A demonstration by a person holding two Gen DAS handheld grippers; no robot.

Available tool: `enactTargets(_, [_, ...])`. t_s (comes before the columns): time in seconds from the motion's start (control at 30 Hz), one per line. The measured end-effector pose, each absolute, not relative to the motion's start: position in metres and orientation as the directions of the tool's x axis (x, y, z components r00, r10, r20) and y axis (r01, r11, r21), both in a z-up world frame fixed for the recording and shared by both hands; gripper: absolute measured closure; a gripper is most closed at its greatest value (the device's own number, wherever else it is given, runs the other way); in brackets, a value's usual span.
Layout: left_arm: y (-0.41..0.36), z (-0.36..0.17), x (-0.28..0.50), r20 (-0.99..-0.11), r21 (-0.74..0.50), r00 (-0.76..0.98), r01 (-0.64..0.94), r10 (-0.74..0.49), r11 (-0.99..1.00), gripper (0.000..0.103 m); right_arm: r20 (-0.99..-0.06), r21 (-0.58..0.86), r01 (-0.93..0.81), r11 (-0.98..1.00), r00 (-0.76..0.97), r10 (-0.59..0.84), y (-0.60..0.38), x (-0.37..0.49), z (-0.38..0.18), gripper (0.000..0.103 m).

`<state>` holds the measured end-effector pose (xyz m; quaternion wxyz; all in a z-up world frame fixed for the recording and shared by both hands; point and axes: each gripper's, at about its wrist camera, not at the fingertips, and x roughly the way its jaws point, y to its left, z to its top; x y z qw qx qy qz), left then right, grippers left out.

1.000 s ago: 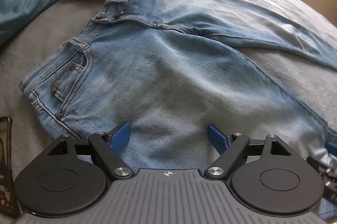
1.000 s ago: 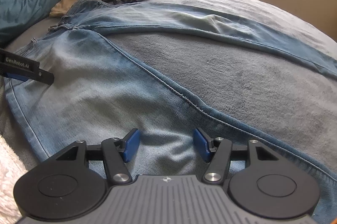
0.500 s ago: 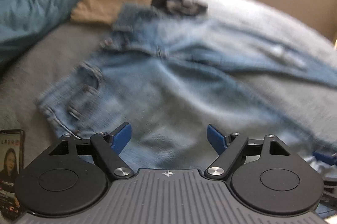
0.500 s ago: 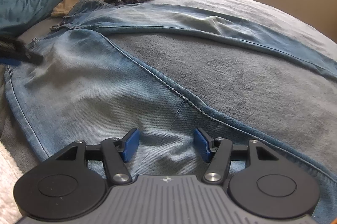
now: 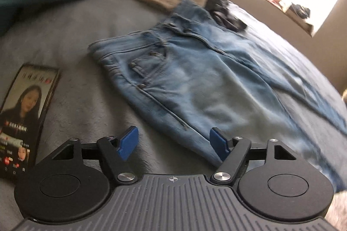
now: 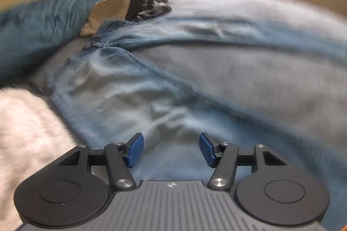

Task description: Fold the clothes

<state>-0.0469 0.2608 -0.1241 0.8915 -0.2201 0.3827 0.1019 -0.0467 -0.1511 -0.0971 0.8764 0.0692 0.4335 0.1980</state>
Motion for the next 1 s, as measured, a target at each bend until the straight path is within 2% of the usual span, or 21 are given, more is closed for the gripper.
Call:
enactTargets(0.13, [0.279,-0.131,-0.043,-0.733,-0.369,0.679,-0.427,0.024,0.825,0.042,-0.702,0.6,-0.046,0.799,0.448,0.553,-0.197,-0.06,-0.109,0.043])
enactTargets(0.23, [0.287,-0.136,-0.041,-0.737,-0.391,0.675,-0.455,0.024,0.8,0.045,-0.724,0.666,0.178,0.725,0.39,0.569,-0.221,-0.075,-0.128,0.042])
enactTargets(0.4, [0.291,-0.137,-0.038,-0.729,-0.392,0.682,-0.48,0.054,0.785,0.056,-0.653,0.757,0.359,0.546,0.38,0.655,-0.242,-0.097,-0.155,0.042])
enactTargets(0.5, [0.295,-0.138,-0.035,-0.725,-0.397,0.684,-0.505,0.075,0.766,0.066,-0.632,0.77,0.447,0.456,0.427,0.647,-0.247,-0.098,-0.174,0.042])
enactTargets(0.67, [0.298,-0.139,-0.03,-0.712,-0.399,0.694,-0.525,0.106,0.752,0.076,-0.558,0.814,0.51,0.277,0.56,0.612,-0.249,-0.102,-0.193,0.042])
enactTargets(0.77, [0.295,-0.139,-0.029,-0.7,-0.386,0.702,-0.526,0.13,0.758,0.085,-0.541,0.83,0.499,0.247,0.618,0.571,-0.247,-0.105,-0.194,0.054])
enactTargets(0.83, [0.292,-0.137,-0.03,-0.691,-0.374,0.707,-0.526,0.149,0.764,0.09,-0.543,0.834,0.485,0.263,0.64,0.544,-0.244,-0.107,-0.192,0.071])
enactTargets(0.87, [0.291,-0.136,-0.03,-0.687,-0.369,0.71,-0.527,0.158,0.766,0.095,-0.545,0.834,0.481,0.269,0.647,0.533,-0.242,-0.108,-0.192,0.075])
enactTargets(0.93, [0.292,-0.133,-0.032,-0.679,-0.369,0.716,-0.525,0.164,0.767,0.098,-0.537,0.842,0.461,0.281,0.666,0.517,-0.242,-0.107,-0.187,0.089])
enactTargets(1.0, [0.292,-0.13,-0.032,-0.67,-0.37,0.723,-0.521,0.167,0.769,0.101,-0.529,0.849,0.433,0.304,0.683,0.503,-0.241,-0.102,-0.18,0.092])
